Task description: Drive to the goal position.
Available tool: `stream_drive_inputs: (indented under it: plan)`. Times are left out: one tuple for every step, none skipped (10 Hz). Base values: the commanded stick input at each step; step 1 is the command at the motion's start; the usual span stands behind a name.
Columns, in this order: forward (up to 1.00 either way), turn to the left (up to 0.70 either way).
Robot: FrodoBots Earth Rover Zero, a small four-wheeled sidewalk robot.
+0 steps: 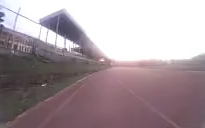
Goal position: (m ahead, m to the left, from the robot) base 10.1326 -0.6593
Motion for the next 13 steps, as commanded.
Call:
stream_drive_inputs:
  plan:
    - [0.7,0.0]
    - [0.7,0.0]
    - [0.7,0.0]
    - [0.7,0.0]
    - [0.7,0.0]
    - [0.7,0.0]
    - [0.7,0.0]
    - [0.7,0.0]
    - [0.7,0.0]
    - [0.7,0.0]
    - [0.7,0.0]
    - [0.7,0.0]
    - [0.7,0.0]
